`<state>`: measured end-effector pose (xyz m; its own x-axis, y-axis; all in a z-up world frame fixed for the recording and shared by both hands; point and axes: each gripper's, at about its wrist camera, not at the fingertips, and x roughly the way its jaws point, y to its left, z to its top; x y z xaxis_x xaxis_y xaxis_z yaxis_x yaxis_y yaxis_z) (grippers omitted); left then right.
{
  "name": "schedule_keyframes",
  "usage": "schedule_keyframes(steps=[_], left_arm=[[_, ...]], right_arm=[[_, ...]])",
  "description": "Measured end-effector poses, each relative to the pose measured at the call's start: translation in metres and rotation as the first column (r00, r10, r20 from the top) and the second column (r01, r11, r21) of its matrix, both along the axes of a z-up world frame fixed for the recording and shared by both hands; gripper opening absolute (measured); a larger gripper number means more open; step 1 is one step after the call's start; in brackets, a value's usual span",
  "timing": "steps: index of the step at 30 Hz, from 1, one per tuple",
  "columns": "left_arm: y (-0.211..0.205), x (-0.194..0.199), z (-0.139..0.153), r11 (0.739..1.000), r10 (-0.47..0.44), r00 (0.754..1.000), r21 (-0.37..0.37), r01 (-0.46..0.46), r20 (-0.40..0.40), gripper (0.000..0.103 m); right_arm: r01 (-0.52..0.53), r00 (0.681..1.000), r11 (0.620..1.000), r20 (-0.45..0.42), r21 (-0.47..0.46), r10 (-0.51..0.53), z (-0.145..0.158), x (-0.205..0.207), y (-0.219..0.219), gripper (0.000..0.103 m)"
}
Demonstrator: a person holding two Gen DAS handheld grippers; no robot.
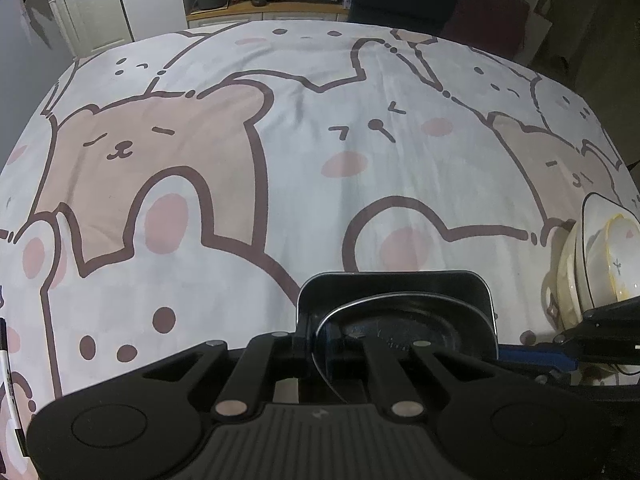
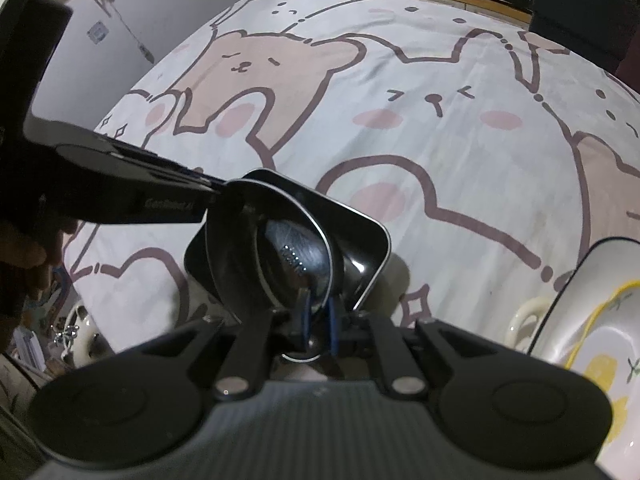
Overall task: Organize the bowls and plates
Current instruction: 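Carry the oval steel bowl with both grippers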
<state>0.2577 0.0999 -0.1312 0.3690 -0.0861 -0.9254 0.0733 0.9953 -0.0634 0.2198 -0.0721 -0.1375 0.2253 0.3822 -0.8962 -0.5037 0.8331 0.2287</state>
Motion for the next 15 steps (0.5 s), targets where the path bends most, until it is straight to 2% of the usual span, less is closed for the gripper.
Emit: schedule_keyframes(steps=[15], left_arm=[[-0.0043, 0.0058, -0.0074, 1.0, -0.008, 1.0, 0.019, 0.008, -0.017, 0.008]], right_arm=[[0.019, 0.999, 1.0, -0.03, 0.022, -0.018, -0.0025, 0.0071, -0.0021, 0.017]])
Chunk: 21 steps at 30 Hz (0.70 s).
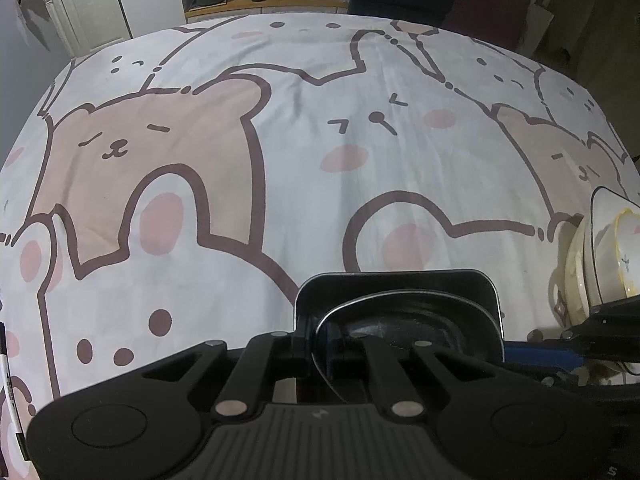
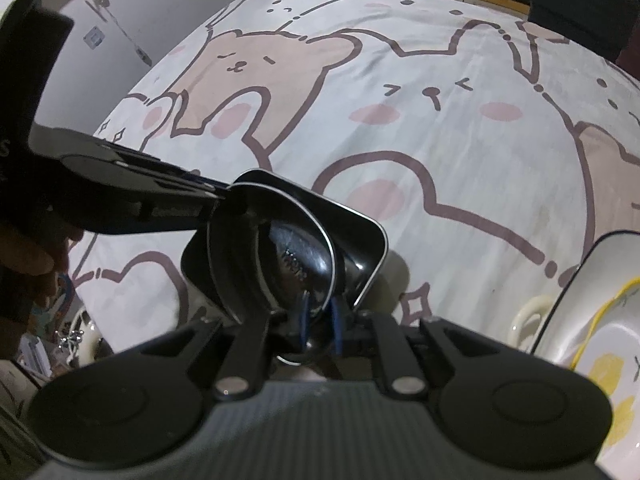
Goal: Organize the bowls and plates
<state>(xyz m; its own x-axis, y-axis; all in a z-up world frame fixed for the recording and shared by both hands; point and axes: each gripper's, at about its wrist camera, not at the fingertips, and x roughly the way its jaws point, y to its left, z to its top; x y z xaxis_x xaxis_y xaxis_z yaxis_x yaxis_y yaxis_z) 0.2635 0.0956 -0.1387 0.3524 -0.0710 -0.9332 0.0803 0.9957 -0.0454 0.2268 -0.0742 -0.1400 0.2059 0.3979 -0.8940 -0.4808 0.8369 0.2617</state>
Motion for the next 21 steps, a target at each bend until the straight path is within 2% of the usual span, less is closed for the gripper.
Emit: schedule_keyframes(steps=[14, 19, 21], left_arm=[[-0.001, 0.003, -0.001, 1.0, 0.003, 1.0, 0.01, -0.003, -0.001, 0.009], [0.001, 0.001, 0.001, 1.0, 0.0, 1.0, -0.002, 0.0, 0.007, 0.01], [0.004, -0.001, 0.005, 1.0, 0.0, 1.0, -0.013, 0.0, 0.021, 0.01]], right_arm=[[0.011, 1.0, 1.0, -0.016, 0.027, -0.01, 0.001, 0.001, -0.005, 0.025], [0.016, 1.0, 0.999, 0.003, 0.039, -0.016, 0.007, -0.001, -0.011, 0.036], [0.021, 1.0, 0.999, 0.015, 0.049, -0.021, 0.012, -0.001, -0.015, 0.045]])
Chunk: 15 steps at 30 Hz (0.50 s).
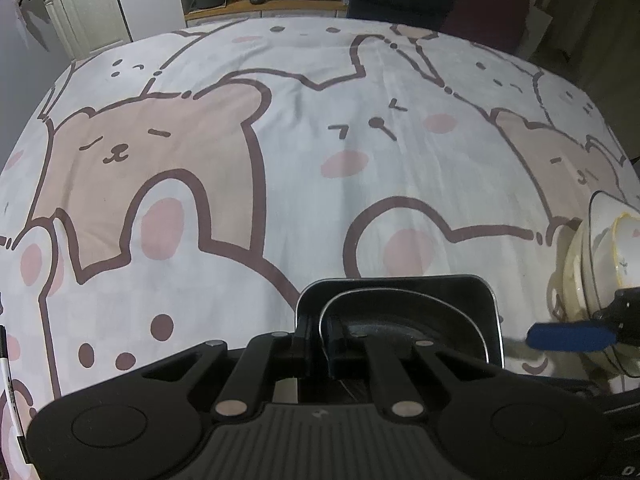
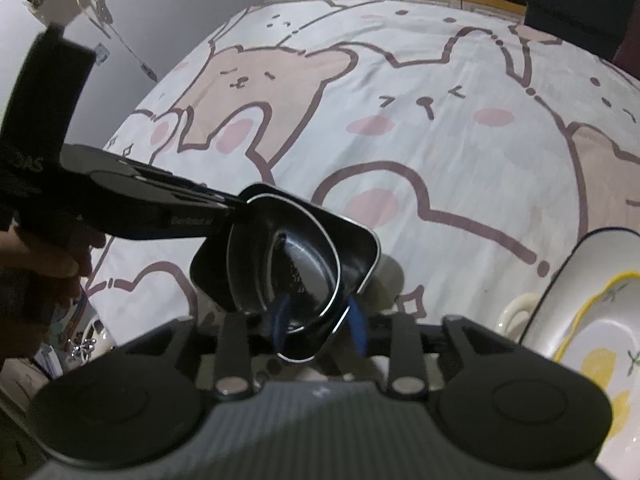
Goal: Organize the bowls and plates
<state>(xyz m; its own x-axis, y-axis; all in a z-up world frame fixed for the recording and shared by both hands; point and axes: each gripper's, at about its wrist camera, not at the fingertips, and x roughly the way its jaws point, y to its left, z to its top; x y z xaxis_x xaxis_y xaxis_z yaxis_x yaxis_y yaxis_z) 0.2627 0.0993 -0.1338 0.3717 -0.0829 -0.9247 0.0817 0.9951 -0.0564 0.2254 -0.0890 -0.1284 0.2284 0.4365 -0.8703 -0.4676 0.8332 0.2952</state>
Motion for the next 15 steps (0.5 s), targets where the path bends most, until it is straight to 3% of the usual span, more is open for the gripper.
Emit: schedule_keyframes(steps=[1, 3, 6, 8, 10, 15], left_arm=[[0.002, -0.001, 0.003, 1.0, -0.001, 1.0, -0.008, 0.001, 0.01, 0.011], [0.005, -0.004, 0.008, 1.0, -0.002, 1.0, -0.026, 0.003, 0.028, 0.021], [0.01, -0.01, 0.017, 0.999, 0.001, 0.998, -0.045, 0.001, 0.063, 0.044], [0.014, -0.015, 0.023, 0.998, 0.002, 0.996, -0.061, 0.003, 0.089, 0.071], [0.017, -0.02, 0.028, 0.998, 0.0, 0.993, -0.067, 0.008, 0.116, 0.09], [0.028, -0.033, 0.037, 0.995, 0.001, 0.987, -0.096, 0.014, 0.159, 0.103]], right_arm=[[0.002, 1.0, 1.0, 0.006, 0.007, -0.002, 0.002, 0.0, -0.002, 0.047], [0.01, 1.0, 0.999, 0.014, 0.034, -0.011, 0.008, -0.001, -0.007, 0.06], [0.055, 0.998, 0.993, 0.0, 0.1, -0.055, 0.013, 0.0, -0.018, 0.078], [0.103, 0.995, 0.986, -0.028, 0.134, -0.1, 0.016, 0.001, -0.024, 0.09], [0.142, 0.99, 0.981, -0.037, 0.134, -0.138, 0.018, 0.002, -0.028, 0.092], [0.154, 0.988, 0.983, 0.017, 0.105, -0.156, 0.021, -0.003, -0.031, 0.103]])
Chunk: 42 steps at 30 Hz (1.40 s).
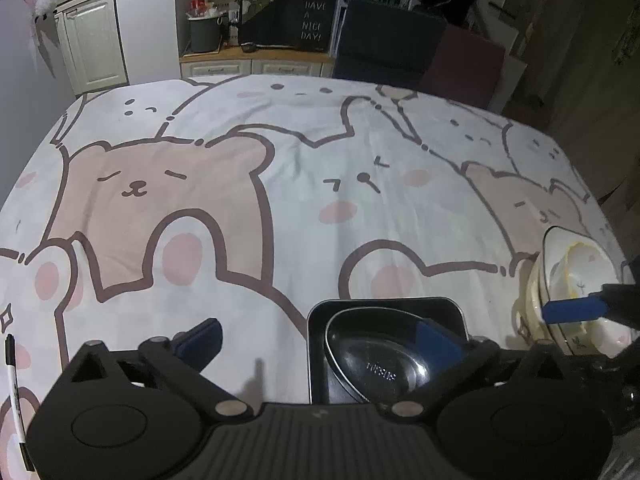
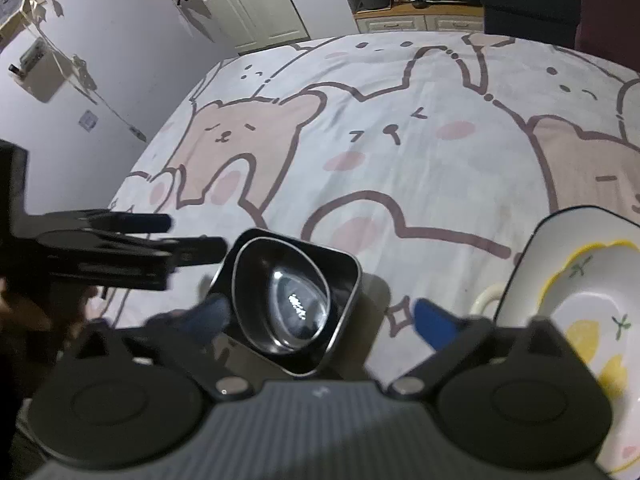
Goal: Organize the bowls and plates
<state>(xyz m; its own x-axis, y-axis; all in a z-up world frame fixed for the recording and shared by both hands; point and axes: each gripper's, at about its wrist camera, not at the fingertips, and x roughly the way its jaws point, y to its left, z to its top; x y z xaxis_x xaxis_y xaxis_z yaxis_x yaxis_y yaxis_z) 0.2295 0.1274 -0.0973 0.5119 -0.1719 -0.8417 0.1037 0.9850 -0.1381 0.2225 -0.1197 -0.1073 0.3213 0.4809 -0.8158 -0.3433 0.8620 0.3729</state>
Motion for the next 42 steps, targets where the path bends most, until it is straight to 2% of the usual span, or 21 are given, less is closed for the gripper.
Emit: schedule_keyframes(steps=[4, 10, 14, 16, 18, 19, 21, 24, 26, 29, 33, 36, 38, 42], left_arm=[[0.009, -0.008, 0.001, 0.999, -0.013, 1.0, -0.03, 0.013, -0.003, 0.103], [0.019, -0.011, -0.006, 1.0, -0.026, 0.999, 0.001, 0.026, -0.027, 0.103], [0.021, -0.01, -0.014, 0.999, -0.038, 0.998, 0.035, 0.04, -0.048, 0.103], [0.022, -0.01, -0.017, 0.998, -0.041, 0.998, 0.049, 0.044, -0.052, 0.103], [0.022, -0.009, -0.018, 0.998, -0.037, 0.998, 0.05, 0.039, -0.043, 0.101], [0.022, -0.008, -0.019, 0.998, -0.041, 0.998, 0.046, 0.044, -0.047, 0.097], [0.022, -0.006, -0.022, 0.998, -0.051, 0.997, 0.034, 0.053, -0.058, 0.088], [0.021, -0.002, -0.027, 0.998, -0.056, 0.995, 0.038, 0.059, -0.081, 0.075], [0.021, 0.001, -0.032, 0.997, -0.061, 0.993, 0.031, 0.064, -0.102, 0.062], [0.021, 0.005, -0.041, 0.998, -0.061, 0.988, 0.022, 0.065, -0.14, 0.048], [0.022, 0.01, -0.05, 0.997, -0.073, 0.983, -0.014, 0.072, -0.17, 0.04], [0.018, 0.013, -0.053, 0.996, -0.085, 0.98, -0.025, 0.082, -0.179, 0.031], [0.015, 0.015, -0.054, 0.995, -0.097, 0.978, -0.038, 0.091, -0.186, 0.02], [0.01, 0.019, -0.057, 0.994, -0.108, 0.974, -0.046, 0.101, -0.198, 0.012]], right_arm=[[0.021, 1.0, 0.999, 0.013, 0.028, -0.021, -0.003, -0.006, -0.005, 0.103], [0.055, 0.998, 0.998, -0.011, 0.006, -0.054, -0.012, -0.015, -0.001, 0.103], [0.122, 0.991, 0.993, -0.059, -0.005, -0.122, -0.02, -0.014, -0.004, 0.102], [0.143, 0.985, 0.99, -0.098, 0.008, -0.142, -0.025, -0.013, -0.008, 0.089], [0.164, 0.975, 0.986, -0.156, 0.031, -0.158, -0.032, -0.008, -0.011, 0.065], [0.175, 0.97, 0.984, -0.175, 0.029, -0.167, -0.035, -0.006, -0.012, 0.061], [0.186, 0.965, 0.983, -0.191, 0.003, -0.182, -0.041, -0.004, -0.012, 0.044], [0.19, 0.959, 0.982, -0.216, 0.015, -0.183, -0.047, 0.0, -0.01, 0.031], [0.184, 0.959, 0.983, -0.222, 0.026, -0.174, -0.049, 0.002, -0.008, 0.028], [0.178, 0.962, 0.984, -0.211, -0.003, -0.174, -0.052, 0.004, -0.002, 0.021], [0.195, 0.954, 0.981, -0.232, 0.002, -0.189, -0.056, 0.009, 0.001, 0.013], [0.198, 0.954, 0.98, -0.23, -0.006, -0.194, -0.058, 0.012, 0.003, 0.013], [0.196, 0.954, 0.981, -0.229, -0.015, -0.194, -0.057, 0.012, 0.005, 0.013], [0.181, 0.955, 0.983, -0.235, -0.016, -0.179, -0.06, 0.015, 0.01, 0.008]])
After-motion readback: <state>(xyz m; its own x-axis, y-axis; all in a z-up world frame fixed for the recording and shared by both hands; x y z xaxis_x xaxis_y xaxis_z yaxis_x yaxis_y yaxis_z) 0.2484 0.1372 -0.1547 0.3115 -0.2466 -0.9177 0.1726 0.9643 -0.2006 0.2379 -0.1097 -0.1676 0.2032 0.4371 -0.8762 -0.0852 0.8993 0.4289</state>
